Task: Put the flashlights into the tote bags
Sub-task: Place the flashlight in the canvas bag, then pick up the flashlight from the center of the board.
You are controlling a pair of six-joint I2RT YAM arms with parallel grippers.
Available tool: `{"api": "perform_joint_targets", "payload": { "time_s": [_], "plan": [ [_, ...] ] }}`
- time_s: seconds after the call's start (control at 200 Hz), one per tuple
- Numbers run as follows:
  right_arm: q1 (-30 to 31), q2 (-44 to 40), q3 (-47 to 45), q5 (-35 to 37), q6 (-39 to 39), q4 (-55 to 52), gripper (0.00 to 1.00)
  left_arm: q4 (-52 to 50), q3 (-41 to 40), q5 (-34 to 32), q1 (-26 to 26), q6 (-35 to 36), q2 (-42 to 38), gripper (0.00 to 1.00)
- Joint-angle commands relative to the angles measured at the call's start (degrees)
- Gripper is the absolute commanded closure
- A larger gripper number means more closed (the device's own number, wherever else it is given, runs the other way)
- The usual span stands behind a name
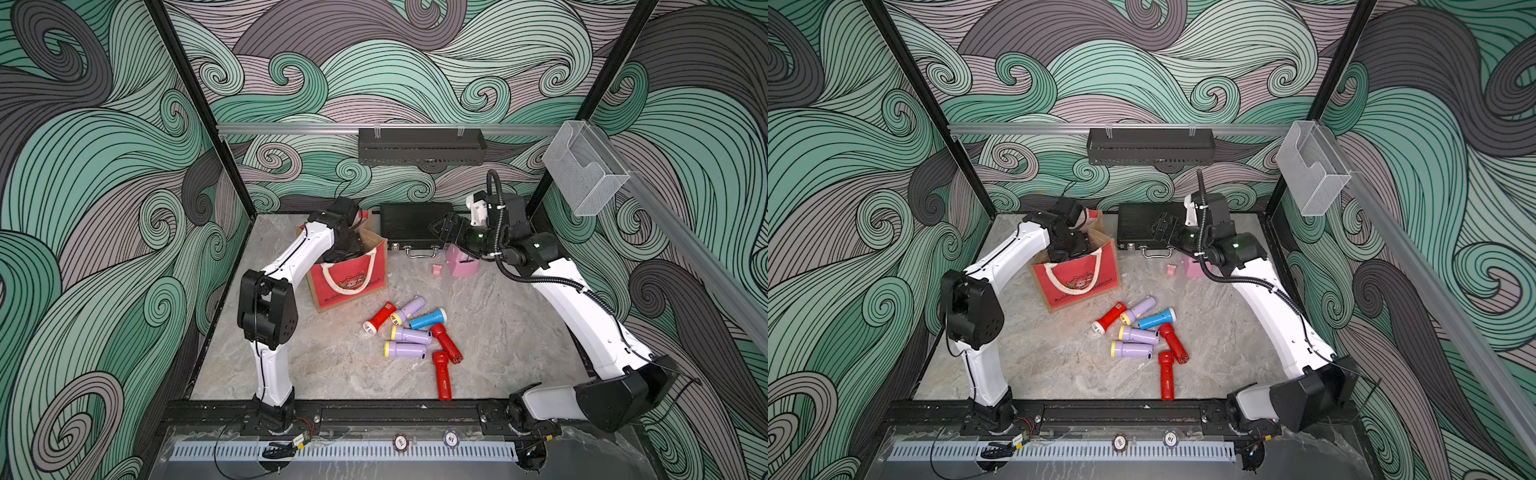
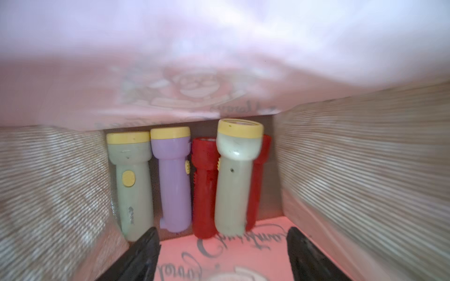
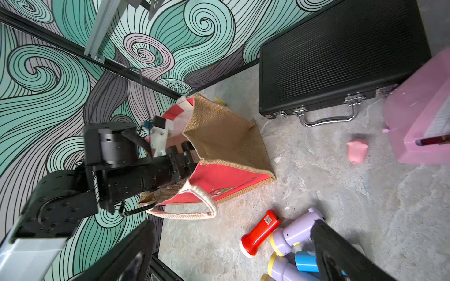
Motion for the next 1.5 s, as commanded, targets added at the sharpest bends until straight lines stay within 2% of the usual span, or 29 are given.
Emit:
{"api": "perform_joint_targets", "payload": {
  "time_s": [0.0,0.13,0.25,0.53,0.705,0.961,1.176,1.496],
  "plan": [
    [-1.3,-2.6,-2.8,0.1,0.0,-6.5,0.0,-1.2,1.7,0.4,0.3,1.7,-4.5,0.13],
    [-3.2,-4.5,-6.9,-0.3,0.2,-13.7,0.0,1.3,-0.2,2.9,0.2,3.3,-8.8,0.1],
    [-4.0,-6.1,-10.7,-0.8,-1.1,-19.1,0.0,3.6,-1.9,4.6,0.2,3.7,-12.5,0.01],
    [-3.9,-10.4,-18.6,-1.0,-4.5,-29.0,0.0,6.7,-2.9,11.7,-0.6,8.5,-19.2,0.02],
    [-2.9,-13.6,-25.8,-3.5,-4.6,-32.1,0.0,14.4,-10.1,17.6,-2.0,9.7,-25.8,0.01],
    [8.6,-14.8,-35.0,-2.2,0.6,-31.0,0.0,19.8,-17.6,22.1,-3.7,8.6,-34.0,0.02],
    [14.8,-14.7,-38.3,0.1,4.2,-27.1,0.0,19.9,-18.1,22.9,-3.8,7.8,-37.0,0.02],
    [28.9,-11.6,-43.0,7.3,9.4,-18.9,0.01,16.9,-18.0,26.3,-3.7,7.3,-39.6,0.01]
  ]
}}
